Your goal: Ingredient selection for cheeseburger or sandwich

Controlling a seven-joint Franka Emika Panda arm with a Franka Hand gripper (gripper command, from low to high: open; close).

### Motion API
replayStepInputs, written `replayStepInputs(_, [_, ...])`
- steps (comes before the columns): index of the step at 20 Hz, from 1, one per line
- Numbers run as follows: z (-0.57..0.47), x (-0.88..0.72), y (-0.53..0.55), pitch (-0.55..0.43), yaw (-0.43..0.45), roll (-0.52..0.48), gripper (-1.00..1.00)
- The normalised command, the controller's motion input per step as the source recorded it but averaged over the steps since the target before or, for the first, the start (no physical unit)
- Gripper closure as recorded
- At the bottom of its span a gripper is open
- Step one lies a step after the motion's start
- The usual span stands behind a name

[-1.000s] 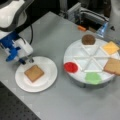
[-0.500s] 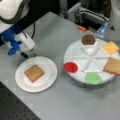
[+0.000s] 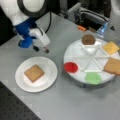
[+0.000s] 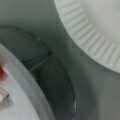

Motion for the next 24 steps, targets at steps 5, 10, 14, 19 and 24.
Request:
replayStepInputs(5, [0.08, -0.60, 0.52, -0.150, -0.068, -0.503, -1.00])
replayStepInputs(10, [0.07, -0.59, 0.55, -0.152, 0.012, -0.543, -1.00])
replayStepInputs(14, [-0.03, -0.48, 0.55, -0.142, 0.082, -0.455, -1.00])
replayStepInputs(19, [-0.05, -0.32, 0.46, -0.101, 0.087, -0.339, -1.00])
replayStepInputs(24, [-0.11, -0.13, 0.32, -0.109, 0.040, -0.186, -1.00])
